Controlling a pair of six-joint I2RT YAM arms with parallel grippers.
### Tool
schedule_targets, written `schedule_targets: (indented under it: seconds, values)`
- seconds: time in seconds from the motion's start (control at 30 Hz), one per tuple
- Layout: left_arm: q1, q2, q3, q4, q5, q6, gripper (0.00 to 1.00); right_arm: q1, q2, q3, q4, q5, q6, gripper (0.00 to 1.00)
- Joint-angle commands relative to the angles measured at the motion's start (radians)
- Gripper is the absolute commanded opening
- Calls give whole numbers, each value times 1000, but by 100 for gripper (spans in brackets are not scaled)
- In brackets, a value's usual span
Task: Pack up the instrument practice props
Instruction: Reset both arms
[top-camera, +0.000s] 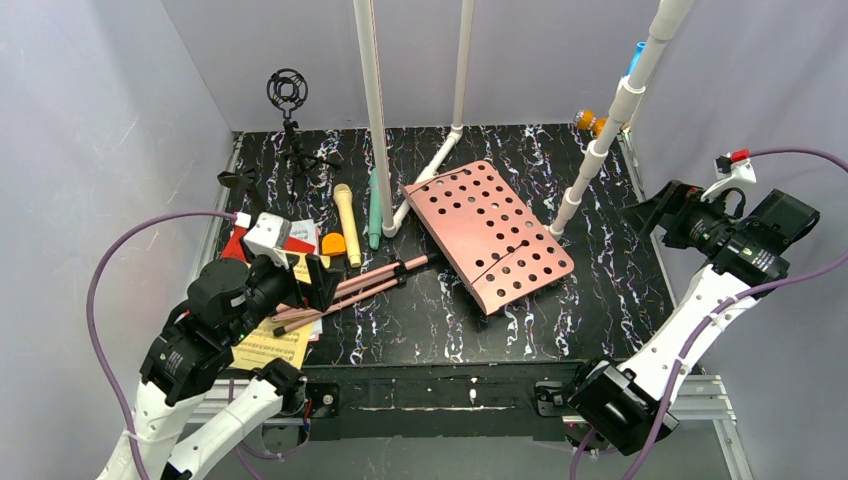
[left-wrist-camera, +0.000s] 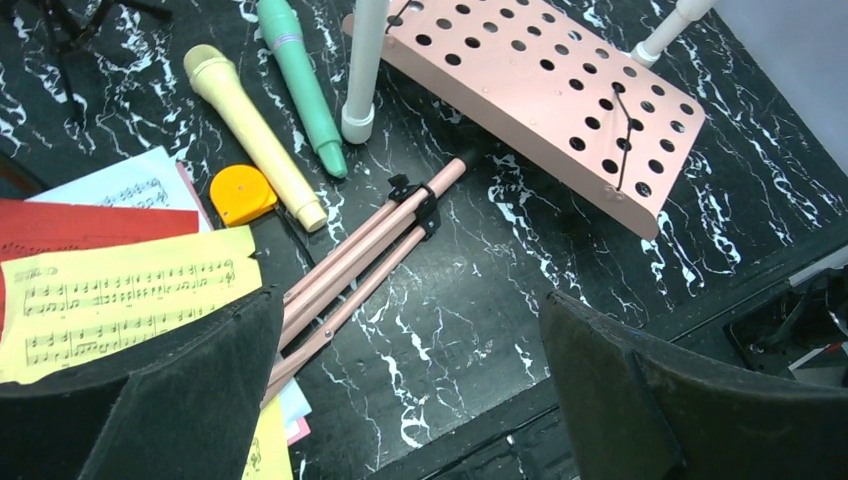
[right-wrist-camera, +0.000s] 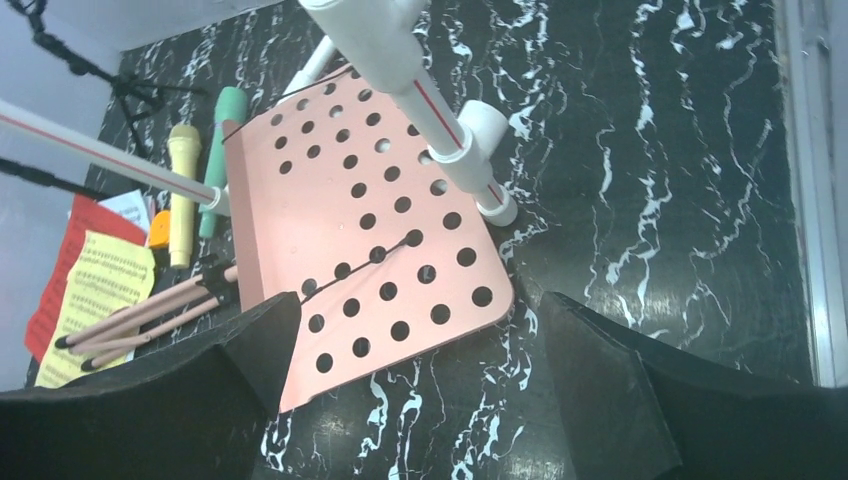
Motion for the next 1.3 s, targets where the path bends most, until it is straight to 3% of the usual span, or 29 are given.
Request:
schedule_targets:
  seconds: [0.0,0.17,0.4,0.5,0.63,0.67,0.73,0.87,1.03,1.27]
  values:
    - [4,-29,33,-74,-59,-25,98,-1,-37,41,-8,123,105,98]
    - [4,-60,32,-103,-73,-56,98,-1,-40,14,-28,155,89,98]
    - [4,-89,27,-148,-96,-80,98,32,22,3,-6,33,123,98]
    - [5,-92,28,-157,-112,-85,98,129,31,5,66,88,185,98]
    - [4,-78,21,-153,-120,-90,98,393,35,-13,164,297,270,98]
    - [5,-74,21,-150,-120,-92,98,408,41,-19,174,300,271,99]
    - [4,-63,18,-144,-120,-97,98,447,63,-21,167,271,244,98]
    - [4,-47,15,-129,-123,-105,98,540,79,4,87,367,115,98]
    - [5,-32,22,-115,-113,-139,98,559,29,-31,82,389,50,98]
    - [4,0,63,-98,-11,-205,98,552,-77,-116,125,301,31,98]
